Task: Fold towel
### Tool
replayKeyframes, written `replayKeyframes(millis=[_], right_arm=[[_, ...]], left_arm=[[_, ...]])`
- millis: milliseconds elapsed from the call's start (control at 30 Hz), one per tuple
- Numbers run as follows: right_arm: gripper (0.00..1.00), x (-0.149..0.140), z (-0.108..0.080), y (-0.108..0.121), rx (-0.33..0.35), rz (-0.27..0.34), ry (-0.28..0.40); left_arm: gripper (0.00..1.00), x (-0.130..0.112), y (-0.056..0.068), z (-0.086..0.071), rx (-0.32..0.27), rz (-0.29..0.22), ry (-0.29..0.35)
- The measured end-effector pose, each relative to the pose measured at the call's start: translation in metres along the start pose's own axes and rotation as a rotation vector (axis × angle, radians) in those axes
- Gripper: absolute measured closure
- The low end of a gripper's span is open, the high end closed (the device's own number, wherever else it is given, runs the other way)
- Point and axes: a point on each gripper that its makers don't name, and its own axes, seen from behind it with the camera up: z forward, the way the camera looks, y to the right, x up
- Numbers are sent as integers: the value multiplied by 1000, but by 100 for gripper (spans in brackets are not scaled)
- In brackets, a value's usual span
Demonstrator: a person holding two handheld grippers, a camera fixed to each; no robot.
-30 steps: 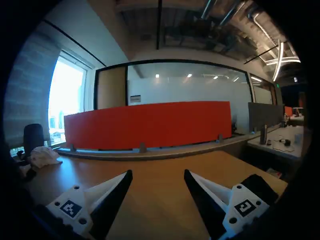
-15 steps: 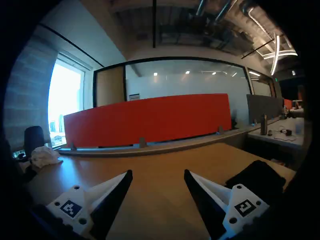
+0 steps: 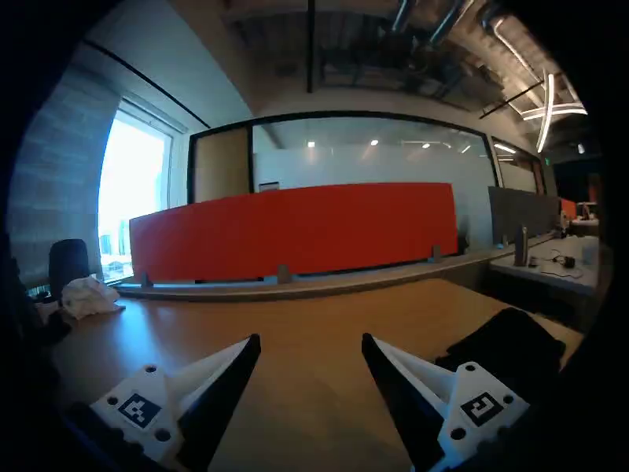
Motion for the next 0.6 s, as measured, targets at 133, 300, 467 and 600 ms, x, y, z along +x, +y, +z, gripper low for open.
replayKeyframes(millis=[133, 300, 467, 600], right_arm=[[0, 0, -1, -1, 1, -1, 7], [0, 1, -3, -3, 2, -12, 22], [0, 2, -5, -4, 3, -19, 30], [0, 2, -5, -6, 6, -21, 33]], left_arm=[[7, 0, 0, 0, 0, 0, 0], [7, 0, 0, 0, 0, 0, 0], [7, 0, 0, 0, 0, 0, 0], [7, 0, 0, 0, 0, 0, 0]])
